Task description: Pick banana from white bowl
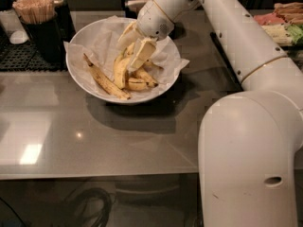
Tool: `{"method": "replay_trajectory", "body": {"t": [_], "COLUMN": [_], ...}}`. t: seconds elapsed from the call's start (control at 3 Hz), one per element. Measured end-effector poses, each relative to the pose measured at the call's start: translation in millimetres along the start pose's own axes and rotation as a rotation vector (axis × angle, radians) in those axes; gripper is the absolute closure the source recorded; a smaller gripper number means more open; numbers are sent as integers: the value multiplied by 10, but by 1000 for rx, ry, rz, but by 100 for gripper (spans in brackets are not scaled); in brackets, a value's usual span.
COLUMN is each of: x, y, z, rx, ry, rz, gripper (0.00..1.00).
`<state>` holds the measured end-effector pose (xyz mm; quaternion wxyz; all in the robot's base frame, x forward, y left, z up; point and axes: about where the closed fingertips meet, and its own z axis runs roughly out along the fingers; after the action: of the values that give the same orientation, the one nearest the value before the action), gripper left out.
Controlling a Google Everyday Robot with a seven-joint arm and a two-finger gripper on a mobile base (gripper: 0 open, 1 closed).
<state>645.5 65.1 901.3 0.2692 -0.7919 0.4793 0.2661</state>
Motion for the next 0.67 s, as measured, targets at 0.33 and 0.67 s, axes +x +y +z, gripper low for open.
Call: {"method": "replay_trajectory", "body": {"t": [0.33, 0.67], "x": [50, 180], "y": [-55, -36], "z": [68, 148], "rx": [-9, -32], "ry": [26, 81], "rz": [-2, 19], "gripper": [40, 40]}}
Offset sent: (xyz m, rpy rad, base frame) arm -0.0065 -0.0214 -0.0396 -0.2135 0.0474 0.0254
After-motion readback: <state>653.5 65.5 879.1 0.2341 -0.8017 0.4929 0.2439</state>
